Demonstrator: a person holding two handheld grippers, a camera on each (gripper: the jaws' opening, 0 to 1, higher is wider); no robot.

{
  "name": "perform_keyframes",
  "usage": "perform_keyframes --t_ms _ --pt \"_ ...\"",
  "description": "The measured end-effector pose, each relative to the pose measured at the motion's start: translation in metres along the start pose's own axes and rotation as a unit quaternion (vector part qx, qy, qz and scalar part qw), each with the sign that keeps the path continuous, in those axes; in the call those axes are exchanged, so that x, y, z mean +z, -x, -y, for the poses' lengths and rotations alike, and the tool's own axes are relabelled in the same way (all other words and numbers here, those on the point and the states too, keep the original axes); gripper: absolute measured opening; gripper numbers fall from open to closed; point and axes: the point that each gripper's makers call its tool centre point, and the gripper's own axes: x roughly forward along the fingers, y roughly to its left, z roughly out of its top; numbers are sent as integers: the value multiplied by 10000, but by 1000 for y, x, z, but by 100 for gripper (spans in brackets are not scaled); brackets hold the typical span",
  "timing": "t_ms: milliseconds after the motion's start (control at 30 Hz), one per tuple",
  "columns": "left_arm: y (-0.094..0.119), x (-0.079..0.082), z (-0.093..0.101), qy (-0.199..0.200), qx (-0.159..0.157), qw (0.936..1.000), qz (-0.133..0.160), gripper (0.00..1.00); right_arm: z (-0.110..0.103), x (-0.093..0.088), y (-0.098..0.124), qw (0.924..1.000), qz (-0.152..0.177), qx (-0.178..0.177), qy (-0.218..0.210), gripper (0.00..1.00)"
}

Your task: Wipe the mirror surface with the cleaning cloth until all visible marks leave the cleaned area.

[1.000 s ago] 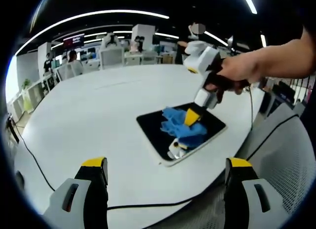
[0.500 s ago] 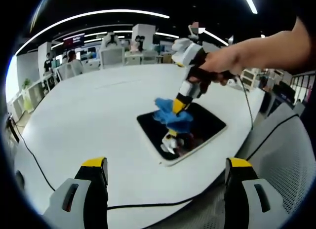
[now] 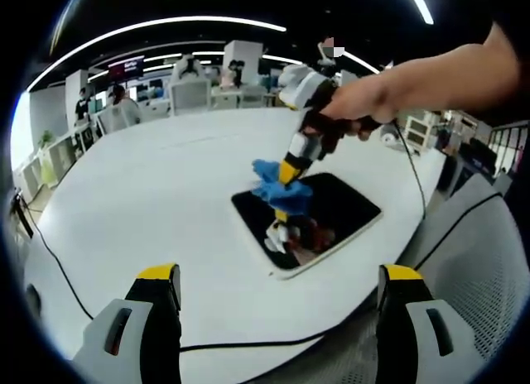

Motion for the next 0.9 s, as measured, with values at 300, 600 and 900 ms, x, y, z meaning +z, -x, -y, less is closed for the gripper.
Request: perform_keyframes --t_ms 300,600,900 --pt "0 1 1 -17 5 10000 14 99 7 5 -8 9995 186 19 -242 0" --pt "1 0 0 -53 48 10000 -43 99 3 0 -1 9998 167 -45 -90 0" --pt "0 -1 -3 -46 119 9999 -85 99 16 -2 -1 9998 77 -172 82 0"
